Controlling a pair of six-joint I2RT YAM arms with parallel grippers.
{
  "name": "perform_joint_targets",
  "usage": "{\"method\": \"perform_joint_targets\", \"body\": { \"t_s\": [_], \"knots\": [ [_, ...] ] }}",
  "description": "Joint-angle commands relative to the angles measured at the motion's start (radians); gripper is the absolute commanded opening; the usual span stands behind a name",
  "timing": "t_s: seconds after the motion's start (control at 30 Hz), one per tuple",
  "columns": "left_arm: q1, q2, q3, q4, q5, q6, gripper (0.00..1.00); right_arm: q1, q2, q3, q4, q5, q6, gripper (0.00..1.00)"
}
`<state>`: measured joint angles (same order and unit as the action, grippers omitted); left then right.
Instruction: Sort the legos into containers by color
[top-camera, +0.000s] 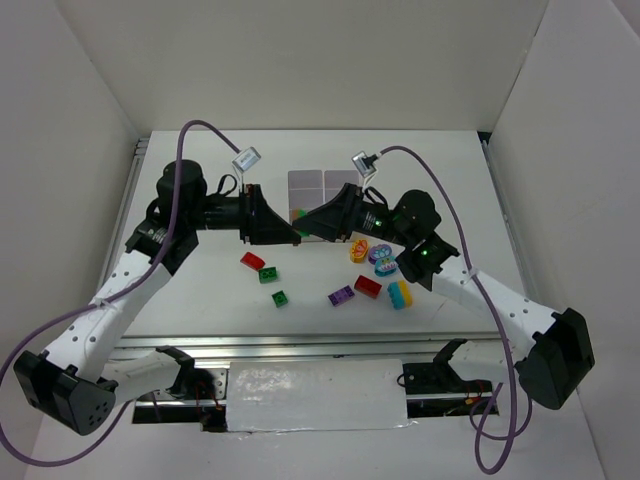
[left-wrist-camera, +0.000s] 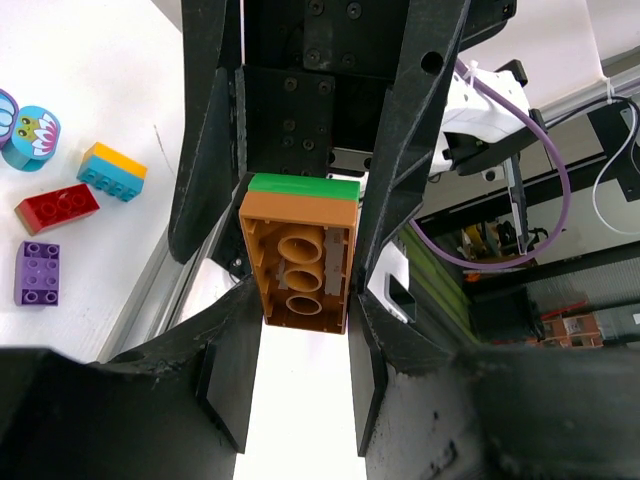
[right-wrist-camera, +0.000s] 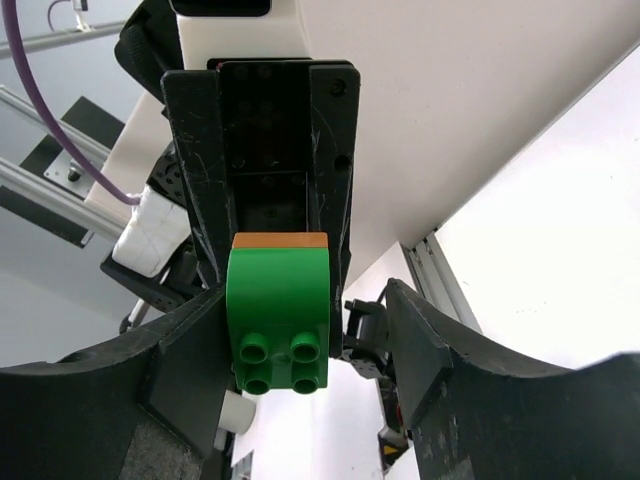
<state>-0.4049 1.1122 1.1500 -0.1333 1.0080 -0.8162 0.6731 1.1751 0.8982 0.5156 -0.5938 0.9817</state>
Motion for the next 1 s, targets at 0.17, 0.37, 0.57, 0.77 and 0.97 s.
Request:
{"method": "perform_joint_targets", "body": {
  "t_s": [0.17, 0.37, 0.57, 0.77, 0.97],
  "knots": [
    [-0.005, -0.009, 0.043, 0.046, 0.038, 0.017, 0.0, -0.069, -0.063, -0.018, -0.018, -0.069, -0.014, 0.66],
    [-0.005, -0.009, 0.031, 0.052, 0.04, 0.017, 0.0, -0.076, -0.077, -0.022, -0.035, -0.075, -0.034, 0.64],
    [-0.006, -0.003, 0.036, 0.044, 0.035, 0.023, 0.0, -0.076, -0.062, -0.021, -0.008, -0.096, -0.011, 0.55],
    [-0.005, 0.005, 0.04, 0.034, 0.029, 0.031, 0.0, -0.073, -0.029, -0.021, 0.055, -0.141, 0.035, 0.58],
    [-0.006, 0.015, 0.05, 0.031, 0.029, 0.035, 0.0, -0.072, -0.028, -0.022, 0.057, -0.13, 0.035, 0.51]
  ]
}}
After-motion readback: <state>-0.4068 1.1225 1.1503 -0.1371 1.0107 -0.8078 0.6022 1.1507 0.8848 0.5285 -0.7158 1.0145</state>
